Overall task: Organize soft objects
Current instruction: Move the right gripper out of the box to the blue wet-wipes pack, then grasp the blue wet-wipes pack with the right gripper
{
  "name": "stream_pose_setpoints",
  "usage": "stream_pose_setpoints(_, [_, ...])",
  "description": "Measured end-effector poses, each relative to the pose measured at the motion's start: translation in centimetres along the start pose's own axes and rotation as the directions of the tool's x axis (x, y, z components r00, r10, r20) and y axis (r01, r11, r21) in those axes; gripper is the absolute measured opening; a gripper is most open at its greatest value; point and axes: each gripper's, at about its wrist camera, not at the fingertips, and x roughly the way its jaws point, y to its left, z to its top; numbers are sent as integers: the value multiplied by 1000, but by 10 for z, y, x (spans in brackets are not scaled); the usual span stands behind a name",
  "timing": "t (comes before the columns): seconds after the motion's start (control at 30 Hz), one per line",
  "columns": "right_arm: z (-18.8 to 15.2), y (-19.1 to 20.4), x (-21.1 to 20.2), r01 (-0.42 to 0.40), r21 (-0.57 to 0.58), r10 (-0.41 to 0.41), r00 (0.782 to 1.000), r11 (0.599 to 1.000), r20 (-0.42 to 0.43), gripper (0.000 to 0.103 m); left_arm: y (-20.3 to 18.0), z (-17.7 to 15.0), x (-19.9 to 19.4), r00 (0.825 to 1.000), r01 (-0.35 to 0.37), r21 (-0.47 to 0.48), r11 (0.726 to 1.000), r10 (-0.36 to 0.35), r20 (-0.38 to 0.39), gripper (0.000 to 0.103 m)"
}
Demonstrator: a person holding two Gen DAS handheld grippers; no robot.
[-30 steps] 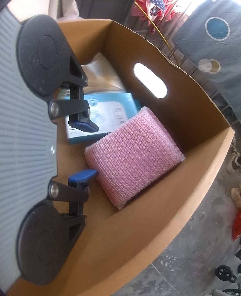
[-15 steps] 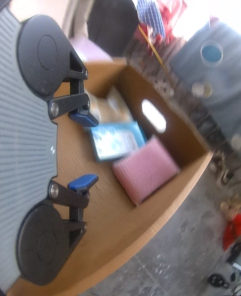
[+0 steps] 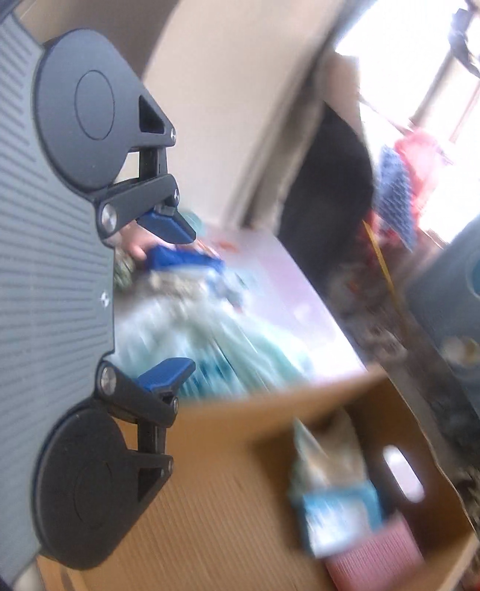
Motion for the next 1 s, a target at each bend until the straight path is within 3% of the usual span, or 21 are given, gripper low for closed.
stream_pose_setpoints(0.2, [-7,67,77,1,-105,-15,991,995,-136,68,11,-5,2,1000,-17,-25,1000,17,2,75])
stream_pose_setpoints(0.4, [10,121,174,131,-240,-184,960,962,-211,69,37,-7,0,996,-82,-64,995,83,16,75])
stream_pose_setpoints(0.5, [14,135,225,223,-314,-302,924,923,-233,70,57,-9,0,992,-120,-100,988,122,13,75])
stream_pose_setpoints(0.6, [16,133,266,359,-360,-455,860,861,-230,71,77,-10,-1,990,-141,-141,980,143,6,74])
stream_pose_setpoints(0.67, [16,128,287,401,-365,-503,828,840,-248,71,87,-10,0,988,-150,-158,976,153,2,74])
stream_pose_setpoints(0.77, [10,126,303,437,-386,-547,800,813,-247,76,96,-10,1,987,-156,-173,973,158,-2,74])
stream_pose_setpoints(0.9, [0,123,308,434,-396,-543,810,809,-221,69,101,-11,2,988,-149,-189,971,152,-3,74])
stream_pose_setpoints(1.0, [1,121,301,410,-364,-500,843,836,-197,60,99,-14,-3,989,-142,-189,972,145,3,74])
